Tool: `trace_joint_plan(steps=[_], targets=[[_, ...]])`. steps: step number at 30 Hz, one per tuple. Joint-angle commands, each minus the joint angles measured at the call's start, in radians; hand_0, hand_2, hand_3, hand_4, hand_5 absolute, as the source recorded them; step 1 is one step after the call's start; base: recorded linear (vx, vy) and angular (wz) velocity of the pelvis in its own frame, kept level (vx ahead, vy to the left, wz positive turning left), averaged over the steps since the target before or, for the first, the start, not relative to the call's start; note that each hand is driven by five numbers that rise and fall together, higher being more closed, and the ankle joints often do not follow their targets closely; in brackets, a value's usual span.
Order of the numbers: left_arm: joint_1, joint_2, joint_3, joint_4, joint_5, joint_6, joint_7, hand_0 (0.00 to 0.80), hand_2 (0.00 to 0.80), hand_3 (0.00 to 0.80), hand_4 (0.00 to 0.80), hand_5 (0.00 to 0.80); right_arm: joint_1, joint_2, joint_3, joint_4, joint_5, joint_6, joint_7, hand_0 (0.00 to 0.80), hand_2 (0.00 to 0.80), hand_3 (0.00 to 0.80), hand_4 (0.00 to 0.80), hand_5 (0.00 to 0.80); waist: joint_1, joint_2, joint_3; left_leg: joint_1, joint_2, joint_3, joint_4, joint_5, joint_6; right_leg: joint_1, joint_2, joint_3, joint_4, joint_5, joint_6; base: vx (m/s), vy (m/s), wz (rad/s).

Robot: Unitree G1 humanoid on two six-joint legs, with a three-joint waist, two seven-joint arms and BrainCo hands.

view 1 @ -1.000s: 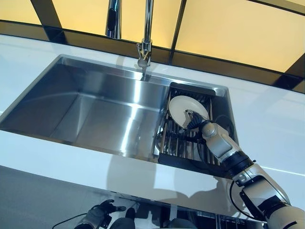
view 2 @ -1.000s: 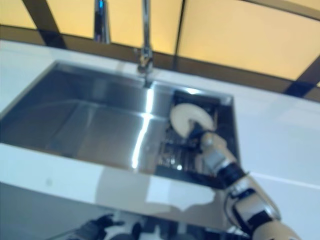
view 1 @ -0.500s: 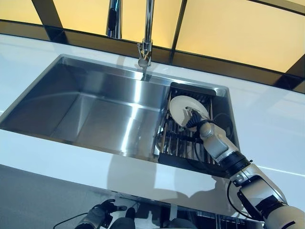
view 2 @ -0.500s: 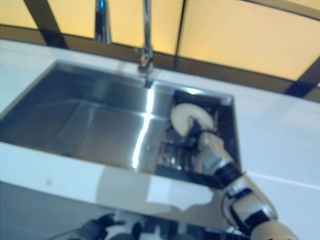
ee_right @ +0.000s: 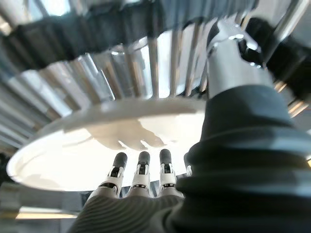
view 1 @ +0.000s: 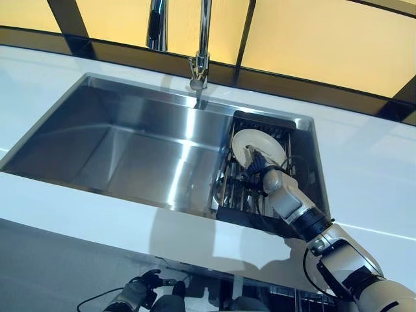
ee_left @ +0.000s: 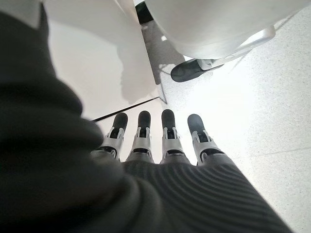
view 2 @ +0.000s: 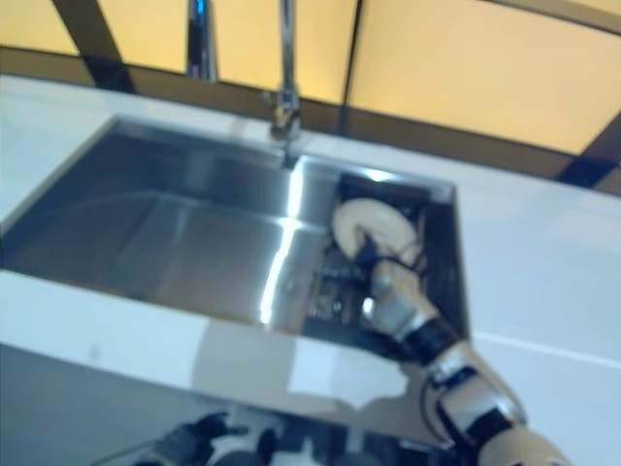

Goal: Take plates into dishwasher

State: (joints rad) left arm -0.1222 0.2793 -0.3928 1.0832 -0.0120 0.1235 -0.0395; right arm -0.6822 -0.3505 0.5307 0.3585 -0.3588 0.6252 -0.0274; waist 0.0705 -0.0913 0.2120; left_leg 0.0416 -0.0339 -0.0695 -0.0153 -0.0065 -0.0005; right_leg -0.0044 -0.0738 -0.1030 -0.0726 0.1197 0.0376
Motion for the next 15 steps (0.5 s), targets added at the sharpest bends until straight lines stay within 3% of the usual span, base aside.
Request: trace_joint_plan(steps=[1, 6, 13, 14, 15], targets=[[-0.049, -0.018, -0.065, 0.016, 0.032, -0.001, 0.007, 0.000, 0.000, 0.000, 0.000, 0.000, -0.091, -0.014, 0.026, 0.012, -0.047, -0.011, -0.050, 0.351, 0.351, 0.351, 0.351, 0.351, 0.035, 0.022, -0.018, -0.040, 0.002, 0.085, 0.001, -0.012, 0.049, -0.018, -0.038, 0.019, 0.134, -0.076, 0.065, 0.000, 0.000, 0.00], [-0.054, -0.022, -0.067, 0.018, 0.029, -0.004, 0.009, 0.000, 0.000, 0.000, 0.000, 0.000, -0.078, -0.014, 0.026, 0.005, -0.053, -0.032, -0.077, 0.521, 0.521, 0.521, 0.521, 0.521, 0.033, 0.022, -0.018, -0.042, 0.002, 0.085, 0.000, -0.013, 0.051, -0.022, -0.038, 0.021, 0.136, -0.076, 0.067, 0.000, 0.000, 0.00], [-0.060, -0.027, -0.068, 0.026, 0.027, -0.004, 0.011, 0.000, 0.000, 0.000, 0.000, 0.000, -0.072, -0.025, 0.031, 0.001, -0.064, -0.047, -0.091, 0.580, 0.580, 0.580, 0.580, 0.580, 0.032, 0.021, -0.024, -0.042, 0.000, 0.083, -0.002, -0.013, 0.053, -0.024, -0.039, 0.022, 0.137, -0.076, 0.071, -0.001, 0.000, 0.01], [-0.061, -0.027, -0.066, 0.025, 0.028, -0.001, 0.009, 0.000, 0.000, 0.000, 0.000, 0.000, -0.070, -0.025, 0.031, 0.000, -0.066, -0.051, -0.092, 0.709, 0.709, 0.709, 0.709, 0.709, 0.032, 0.022, -0.024, -0.041, 0.000, 0.083, -0.002, -0.014, 0.053, -0.023, -0.040, 0.023, 0.137, -0.075, 0.071, 0.000, 0.000, 0.00], [-0.060, -0.027, -0.067, 0.025, 0.027, -0.001, 0.010, 0.000, 0.000, 0.000, 0.000, 0.000, -0.065, -0.026, 0.033, -0.001, -0.066, -0.055, -0.095, 0.750, 0.750, 0.750, 0.750, 0.750, 0.032, 0.022, -0.026, -0.040, 0.001, 0.083, -0.003, -0.013, 0.054, -0.023, -0.039, 0.024, 0.137, -0.076, 0.071, 0.000, 0.000, 0.00]])
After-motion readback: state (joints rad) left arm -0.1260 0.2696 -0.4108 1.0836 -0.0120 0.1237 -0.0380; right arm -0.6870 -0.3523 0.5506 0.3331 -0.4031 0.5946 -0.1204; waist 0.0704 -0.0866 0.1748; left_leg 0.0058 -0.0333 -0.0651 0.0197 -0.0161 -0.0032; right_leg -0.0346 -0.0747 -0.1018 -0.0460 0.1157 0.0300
